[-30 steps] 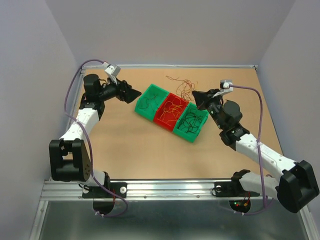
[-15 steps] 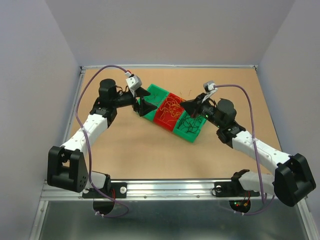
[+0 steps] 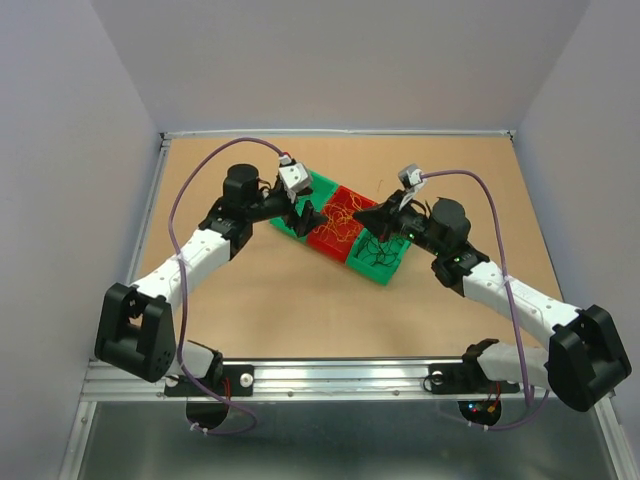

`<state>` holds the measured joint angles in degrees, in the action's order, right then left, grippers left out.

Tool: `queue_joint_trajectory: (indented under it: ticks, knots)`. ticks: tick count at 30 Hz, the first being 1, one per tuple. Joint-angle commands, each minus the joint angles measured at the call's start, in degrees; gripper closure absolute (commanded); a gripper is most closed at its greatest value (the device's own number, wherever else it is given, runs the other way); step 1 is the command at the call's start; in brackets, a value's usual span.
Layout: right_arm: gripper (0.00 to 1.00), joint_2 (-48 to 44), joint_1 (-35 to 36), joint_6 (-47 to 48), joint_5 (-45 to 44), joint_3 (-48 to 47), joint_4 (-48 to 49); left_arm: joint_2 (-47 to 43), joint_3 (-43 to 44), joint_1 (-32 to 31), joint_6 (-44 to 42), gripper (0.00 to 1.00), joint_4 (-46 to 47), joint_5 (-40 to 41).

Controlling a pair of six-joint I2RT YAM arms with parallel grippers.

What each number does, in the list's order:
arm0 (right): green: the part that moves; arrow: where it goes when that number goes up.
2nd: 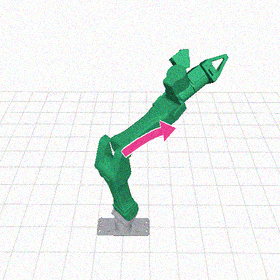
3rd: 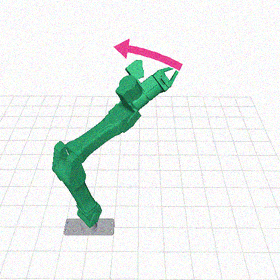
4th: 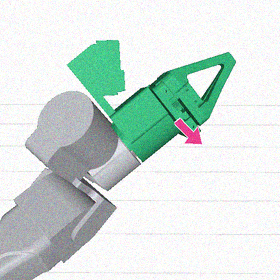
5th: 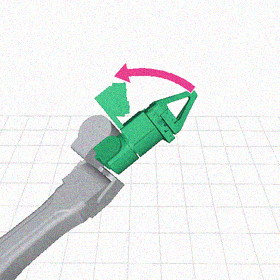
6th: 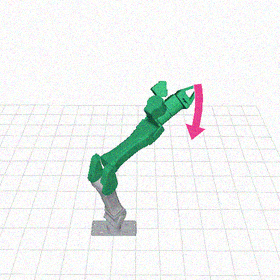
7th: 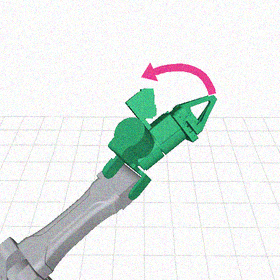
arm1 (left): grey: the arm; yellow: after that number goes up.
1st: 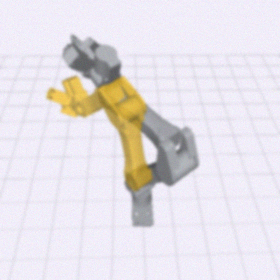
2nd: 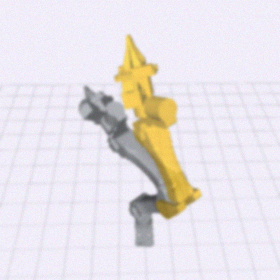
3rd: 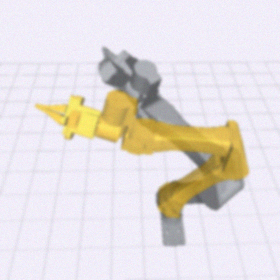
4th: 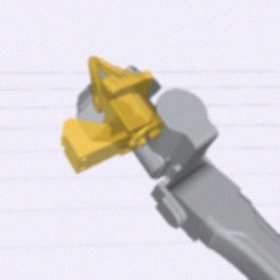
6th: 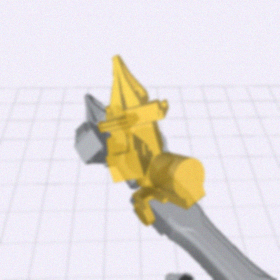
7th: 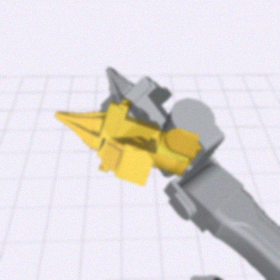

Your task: Untangle the cables

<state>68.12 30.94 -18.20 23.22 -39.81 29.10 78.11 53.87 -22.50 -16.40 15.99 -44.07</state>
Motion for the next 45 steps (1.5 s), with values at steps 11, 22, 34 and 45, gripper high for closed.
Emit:
queue_joint_trajectory:
  ticks: [11, 22, 34, 45]
  knots:
    - [0.99, -2.37, 0.7, 1.67, -1.86, -2.82, 3.51, 5.3, 4.23, -1.4, -7.32, 0.41, -6.66, 3.29]
    - [0.99, -7.29, 0.7, -0.52, -27.12, -2.11, -6.23, 3.28, 4.58, 7.01, 4.07, 1.0, -2.29, 2.95]
    - [0.99, -42.16, 0.17, -7.21, -72.61, 10.8, -18.72, 3.11, 1.07, 30.94, 24.05, 1.0, 11.25, 7.68]
    - [0.99, -46.7, 0.26, -1.05, -44.26, 5.11, -26.82, -2.17, -2.62, 30.5, 24.66, 1.0, 16.18, 6.72]
